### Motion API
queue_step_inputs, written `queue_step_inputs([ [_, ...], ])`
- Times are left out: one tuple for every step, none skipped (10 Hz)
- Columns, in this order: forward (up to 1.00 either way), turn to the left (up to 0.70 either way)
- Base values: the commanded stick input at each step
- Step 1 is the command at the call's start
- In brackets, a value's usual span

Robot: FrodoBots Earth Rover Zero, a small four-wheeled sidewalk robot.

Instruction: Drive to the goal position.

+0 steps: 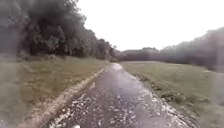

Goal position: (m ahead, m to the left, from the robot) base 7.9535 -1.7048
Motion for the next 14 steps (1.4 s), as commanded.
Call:
queue_step_inputs([
  [0.85,-0.15],
  [0.85,-0.03],
  [0.85,0.00],
  [0.85,0.00],
  [0.85,0.00],
  [0.85,0.00],
  [0.85,0.00],
  [0.85,0.00],
  [0.85,0.00],
  [0.85,0.00],
  [0.85,0.00],
  [0.85,0.00],
  [0.85,0.00],
  [0.85,0.00],
])
